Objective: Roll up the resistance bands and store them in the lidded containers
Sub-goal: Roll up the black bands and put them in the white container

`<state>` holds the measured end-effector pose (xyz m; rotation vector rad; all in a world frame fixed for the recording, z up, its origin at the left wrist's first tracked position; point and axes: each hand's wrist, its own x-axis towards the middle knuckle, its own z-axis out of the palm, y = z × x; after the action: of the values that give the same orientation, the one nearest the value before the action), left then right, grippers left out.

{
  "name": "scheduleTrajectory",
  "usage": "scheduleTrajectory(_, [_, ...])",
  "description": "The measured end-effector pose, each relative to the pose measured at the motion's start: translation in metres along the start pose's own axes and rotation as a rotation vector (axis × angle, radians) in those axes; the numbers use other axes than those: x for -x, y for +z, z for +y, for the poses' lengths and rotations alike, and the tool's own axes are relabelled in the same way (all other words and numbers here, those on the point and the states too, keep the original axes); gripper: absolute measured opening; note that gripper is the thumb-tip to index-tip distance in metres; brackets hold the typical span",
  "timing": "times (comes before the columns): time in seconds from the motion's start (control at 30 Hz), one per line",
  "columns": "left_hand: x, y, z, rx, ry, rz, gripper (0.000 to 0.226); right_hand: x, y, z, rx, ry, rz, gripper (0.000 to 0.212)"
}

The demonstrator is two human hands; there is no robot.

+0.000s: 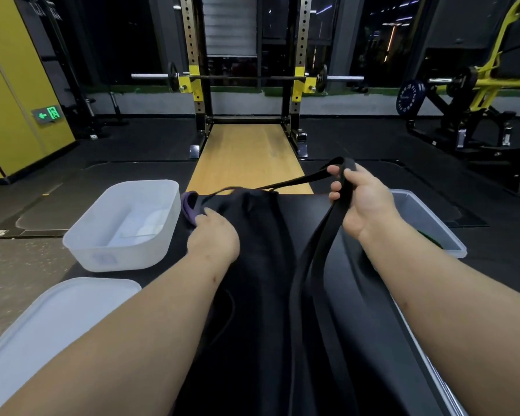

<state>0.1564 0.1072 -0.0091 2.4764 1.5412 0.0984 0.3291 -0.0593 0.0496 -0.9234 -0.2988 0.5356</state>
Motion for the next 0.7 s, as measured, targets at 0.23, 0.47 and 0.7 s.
scheduleTrajectory(0.23, [-0.002,-0.007,0.006,0.063,-0.088,-0.071,0.085,0.003,-0.009,0.008,-0.007,-0.053,0.169,0.035])
scheduleTrajectory(0.47, [0.033,-0.004,0.028,-0.246,0.238,0.027,0.051,0.031,-0.005,0.026,0.259,0.319,0.122,0.033])
scheduleTrajectory(0.7, [0.06,0.0,0.055,0.435,0.516,0.105,0.025,0.069,-0.016,0.026,0.23,0.351,0.055,0.025])
